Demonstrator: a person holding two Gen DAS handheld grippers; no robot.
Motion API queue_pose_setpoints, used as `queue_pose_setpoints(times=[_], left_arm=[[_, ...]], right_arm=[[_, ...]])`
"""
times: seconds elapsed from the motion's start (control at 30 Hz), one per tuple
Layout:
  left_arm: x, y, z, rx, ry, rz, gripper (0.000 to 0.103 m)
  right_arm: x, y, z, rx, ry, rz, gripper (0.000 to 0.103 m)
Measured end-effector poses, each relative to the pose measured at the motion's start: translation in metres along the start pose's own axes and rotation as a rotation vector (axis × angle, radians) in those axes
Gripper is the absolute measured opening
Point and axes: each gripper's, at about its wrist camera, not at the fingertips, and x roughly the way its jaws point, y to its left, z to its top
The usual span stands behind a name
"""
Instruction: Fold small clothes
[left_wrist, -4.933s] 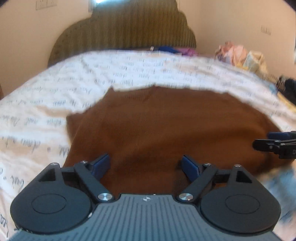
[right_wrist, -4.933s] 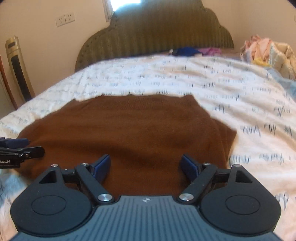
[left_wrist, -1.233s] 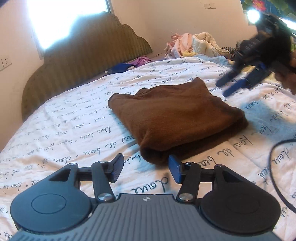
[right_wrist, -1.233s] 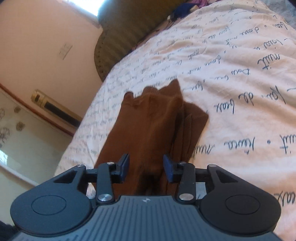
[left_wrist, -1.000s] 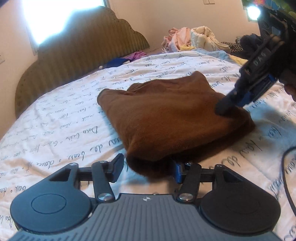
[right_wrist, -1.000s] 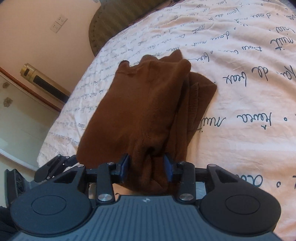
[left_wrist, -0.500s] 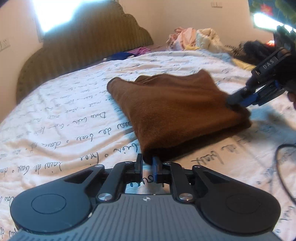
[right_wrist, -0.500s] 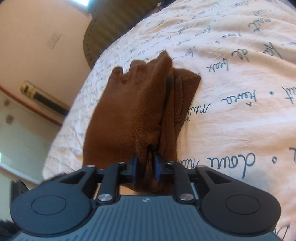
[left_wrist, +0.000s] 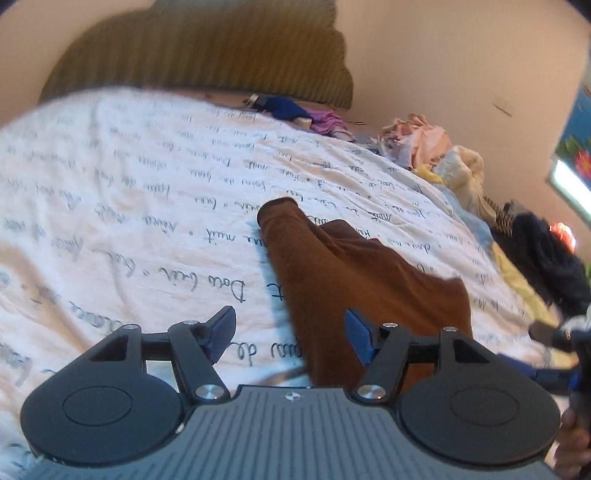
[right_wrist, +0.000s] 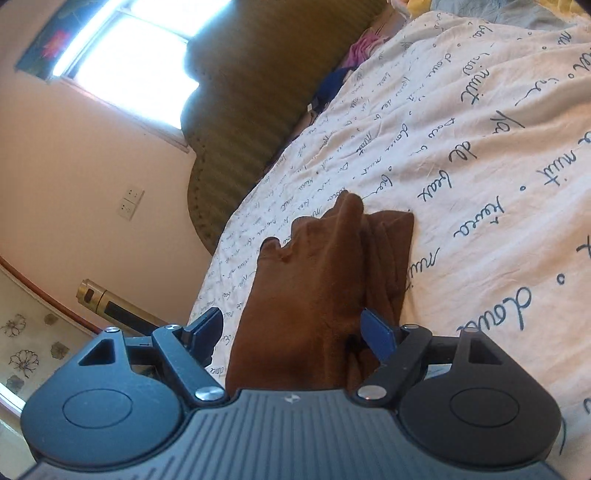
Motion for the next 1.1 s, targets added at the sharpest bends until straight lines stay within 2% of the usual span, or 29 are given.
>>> queue_pose_setpoints(times=[0.13, 0.23, 0.4, 0.53, 0.63, 0.77, 0.8, 0.83, 0.87, 0.9, 0.93, 1.03, 1.1], left_arm=[[0.02, 0.008, 0.006, -0.12, 0.019, -0.014, 0.065], [0.031, 0.011, 0.011, -0.183, 0.049, -0.068, 0.067], [0.046, 0.016, 0.02, -0.234, 0.083, -0.126, 0.068], [0.061, 0.026, 0.024, -0.328, 0.114, -0.185, 0.07], [0.079, 0.029, 0.032, -0.355, 0.132, -0.209, 0.071], [0.115, 0.037, 0.041, -0.418, 0.195, -0.233, 0.07], [0.123, 0.038, 0.041, -0.429, 0.204, -0.222, 0.067], [0.13, 0.039, 0.04, -0.434, 0.209, -0.215, 0.056], [0.134, 0.039, 0.04, -0.429, 0.201, -0.197, 0.043], [0.137, 0.038, 0.041, -0.415, 0.205, -0.176, 0.012], [0.139, 0.035, 0.041, -0.401, 0.21, -0.153, 0.013], [0.128, 0.022, 0.048, -0.309, 0.158, -0.115, 0.012], [0.112, 0.015, 0.06, -0.244, 0.122, -0.126, 0.011]], right_arm=[[-0.007, -0.011, 0.021, 0.012, 0.006, -0.016, 0.082], [0.0, -0.021, 0.037, 0.02, 0.036, -0.038, 0.082], [0.028, -0.025, 0.053, -0.054, 0.104, -0.149, 0.082], [0.053, -0.029, 0.057, -0.074, 0.164, -0.165, 0.082], [0.07, -0.034, 0.062, -0.053, 0.175, -0.154, 0.082], [0.095, -0.033, 0.064, -0.078, 0.196, -0.16, 0.082], [0.099, -0.033, 0.062, -0.096, 0.193, -0.157, 0.082], [0.102, -0.031, 0.059, -0.128, 0.183, -0.151, 0.081], [0.103, -0.029, 0.057, -0.151, 0.18, -0.16, 0.064], [0.107, -0.029, 0.056, -0.155, 0.202, -0.17, 0.042], [0.107, -0.031, 0.055, -0.131, 0.209, -0.155, 0.027], [0.099, -0.022, 0.055, -0.15, 0.173, -0.131, 0.024], [0.094, -0.007, 0.057, -0.161, 0.155, -0.086, 0.023]])
